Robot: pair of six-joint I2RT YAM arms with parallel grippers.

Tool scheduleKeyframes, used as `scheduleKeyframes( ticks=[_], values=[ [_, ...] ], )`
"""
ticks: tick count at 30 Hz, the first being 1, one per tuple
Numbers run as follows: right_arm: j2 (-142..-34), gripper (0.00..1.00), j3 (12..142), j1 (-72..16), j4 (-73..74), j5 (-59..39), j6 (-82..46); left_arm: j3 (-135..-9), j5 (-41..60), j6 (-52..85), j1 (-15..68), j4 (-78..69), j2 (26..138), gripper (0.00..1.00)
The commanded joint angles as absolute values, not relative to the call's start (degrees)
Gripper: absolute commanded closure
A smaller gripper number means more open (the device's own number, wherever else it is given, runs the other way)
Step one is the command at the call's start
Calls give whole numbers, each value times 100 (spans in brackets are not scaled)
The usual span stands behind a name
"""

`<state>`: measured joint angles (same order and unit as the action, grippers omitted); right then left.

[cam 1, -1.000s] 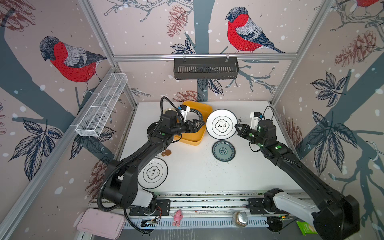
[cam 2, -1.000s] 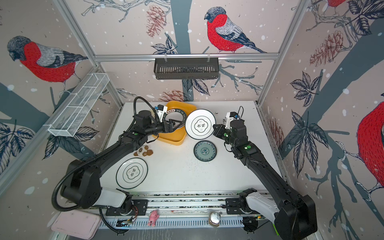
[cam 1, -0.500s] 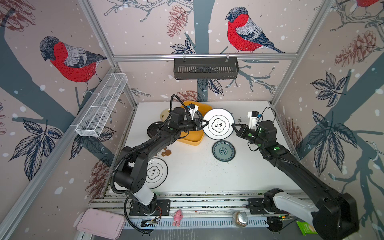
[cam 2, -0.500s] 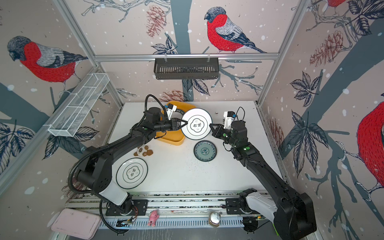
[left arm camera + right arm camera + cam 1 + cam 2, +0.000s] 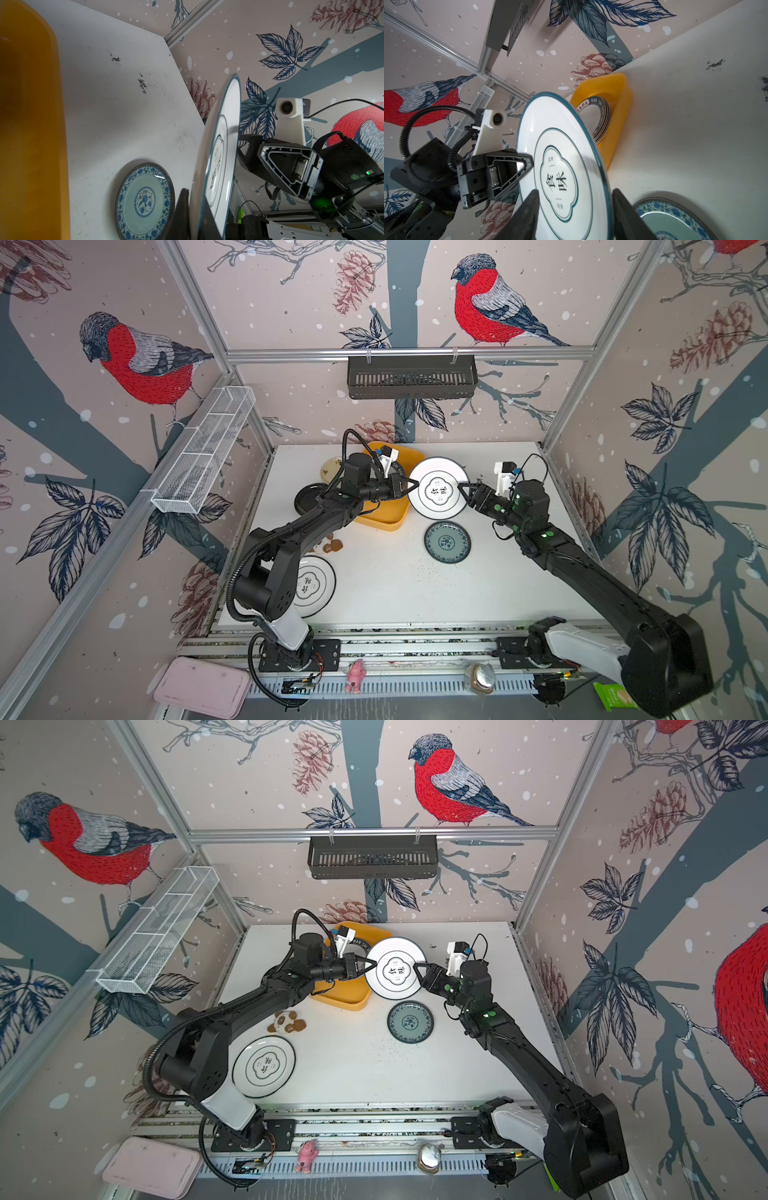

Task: Place the plates into the plastic bin on the countertop
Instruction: 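Carry the plate toward the left gripper, which grasps its rim, then lower the white plate into the yellow bin with left while right withdraws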

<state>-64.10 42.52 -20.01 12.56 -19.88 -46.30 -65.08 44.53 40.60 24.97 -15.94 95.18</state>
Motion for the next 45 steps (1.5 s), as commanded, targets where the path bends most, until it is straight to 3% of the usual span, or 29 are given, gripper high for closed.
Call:
scheduleKeyframes(
  ticks=[1, 3, 7, 20, 32, 45],
  values=[
    [-6290, 27, 4290, -2014, 1538, -1983, -4564, -6548, 4375, 4081, 2448, -1767, 9524, 93],
    [-6163, 19, 4265, -2020, 1446, -1900, -4520, -6504, 4327, 4181, 2394, -1837, 9518, 93],
    [-5928, 18, 4246, -2042, 1397, -1975, -4500, -6426, 4221, 4313, 2254, -1845, 9475, 93],
    [-5649, 0, 4280, -2315, 1370, -1962, -4170, -6138, 3843, 4756, 1542, -2022, 9360, 94],
    [-5925, 0, 4422, -2929, 1783, -2194, -3786, -6202, 3359, 5164, 1007, -2173, 9721, 94],
    [-6221, 0, 4434, -3248, 2023, -2263, -3772, -7160, 2662, 5176, 809, -1584, 10781, 94]
  ],
)
